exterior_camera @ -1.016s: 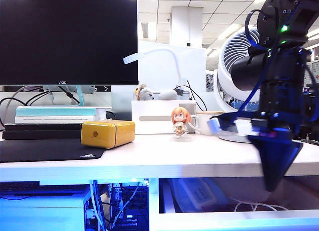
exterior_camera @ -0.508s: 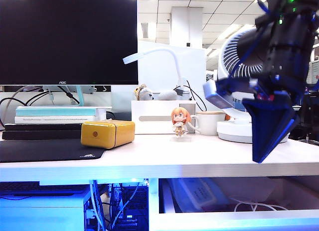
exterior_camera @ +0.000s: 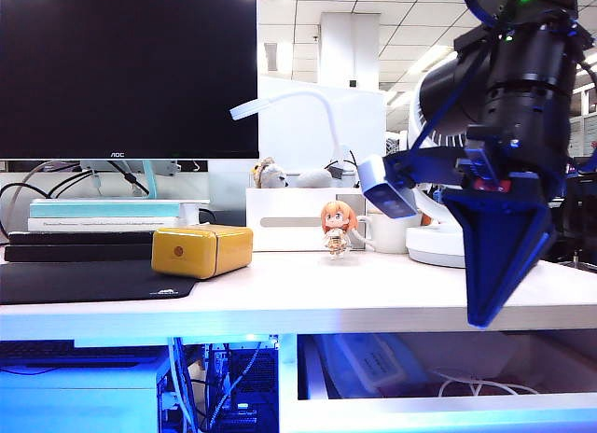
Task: Open the drawer, place the cleaning sponge inside, then close the drawer.
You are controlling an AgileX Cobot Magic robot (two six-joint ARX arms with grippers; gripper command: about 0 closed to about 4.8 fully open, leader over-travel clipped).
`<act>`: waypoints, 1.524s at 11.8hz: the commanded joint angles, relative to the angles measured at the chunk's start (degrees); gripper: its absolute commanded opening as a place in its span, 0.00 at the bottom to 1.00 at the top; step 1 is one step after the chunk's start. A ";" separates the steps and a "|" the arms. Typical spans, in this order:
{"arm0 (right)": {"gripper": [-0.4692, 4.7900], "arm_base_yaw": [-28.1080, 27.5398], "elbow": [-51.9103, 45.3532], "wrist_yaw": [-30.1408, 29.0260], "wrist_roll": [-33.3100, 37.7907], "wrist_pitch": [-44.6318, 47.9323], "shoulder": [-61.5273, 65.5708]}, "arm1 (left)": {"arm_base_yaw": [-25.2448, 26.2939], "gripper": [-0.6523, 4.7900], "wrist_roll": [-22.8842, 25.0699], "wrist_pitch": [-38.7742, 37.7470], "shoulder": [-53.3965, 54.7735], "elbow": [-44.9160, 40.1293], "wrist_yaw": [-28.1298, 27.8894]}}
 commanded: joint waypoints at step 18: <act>0.08 0.02 -6.16 12.46 -1.38 13.62 7.85 | 0.02 0.11 0.22 1.62 -0.02 0.24 0.35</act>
